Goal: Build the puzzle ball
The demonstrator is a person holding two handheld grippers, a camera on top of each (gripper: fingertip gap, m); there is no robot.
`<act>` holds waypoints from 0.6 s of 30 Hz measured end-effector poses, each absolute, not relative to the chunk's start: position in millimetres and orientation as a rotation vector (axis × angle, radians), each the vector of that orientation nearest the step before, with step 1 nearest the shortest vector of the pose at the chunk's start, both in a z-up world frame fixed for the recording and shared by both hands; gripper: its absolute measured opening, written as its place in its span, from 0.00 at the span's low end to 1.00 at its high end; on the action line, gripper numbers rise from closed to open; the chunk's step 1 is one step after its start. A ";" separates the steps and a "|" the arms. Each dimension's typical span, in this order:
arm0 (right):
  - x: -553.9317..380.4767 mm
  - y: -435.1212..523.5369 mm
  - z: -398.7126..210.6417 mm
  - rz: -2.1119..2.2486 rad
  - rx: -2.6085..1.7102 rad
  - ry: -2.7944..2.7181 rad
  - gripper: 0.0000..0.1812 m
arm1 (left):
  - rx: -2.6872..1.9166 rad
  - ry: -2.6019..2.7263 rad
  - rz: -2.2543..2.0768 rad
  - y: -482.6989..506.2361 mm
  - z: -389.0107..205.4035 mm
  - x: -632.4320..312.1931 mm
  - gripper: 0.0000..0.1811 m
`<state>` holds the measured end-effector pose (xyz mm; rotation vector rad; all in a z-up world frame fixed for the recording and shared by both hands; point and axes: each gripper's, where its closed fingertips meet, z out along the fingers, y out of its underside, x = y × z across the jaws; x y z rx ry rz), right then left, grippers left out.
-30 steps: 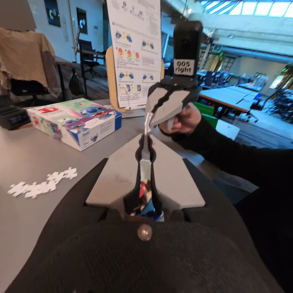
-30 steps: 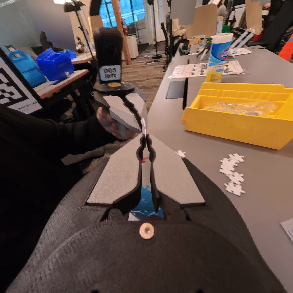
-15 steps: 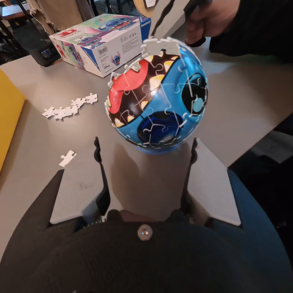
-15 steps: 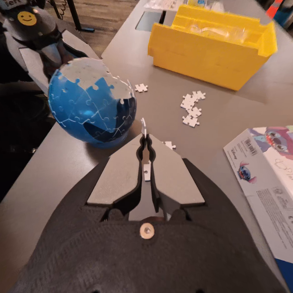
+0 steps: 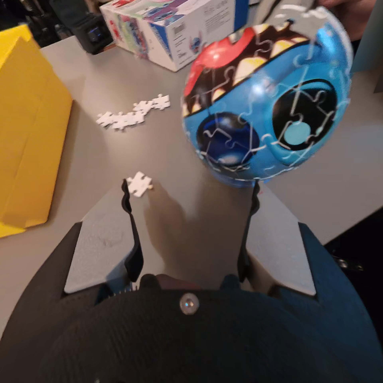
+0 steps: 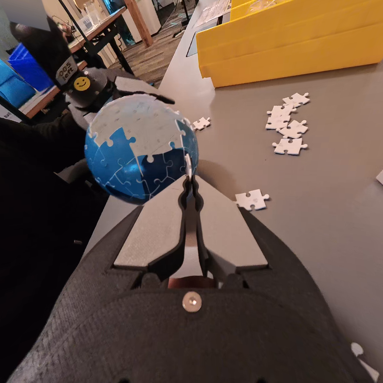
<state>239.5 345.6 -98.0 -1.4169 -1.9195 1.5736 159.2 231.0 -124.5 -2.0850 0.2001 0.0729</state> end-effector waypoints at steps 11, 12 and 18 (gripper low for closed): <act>243.4 360.8 -82.8 1.449 -1.370 -1.906 0.00 | -2.007 0.265 -0.042 214.9 -119.3 154.8 0.59; 241.5 360.2 -76.9 1.474 -1.354 -1.898 0.00 | -2.006 0.286 -0.041 214.8 -121.0 158.6 0.59; 220.1 357.5 -61.2 1.378 -1.202 -2.028 0.00 | -1.975 0.329 -0.114 219.4 -119.6 186.1 0.57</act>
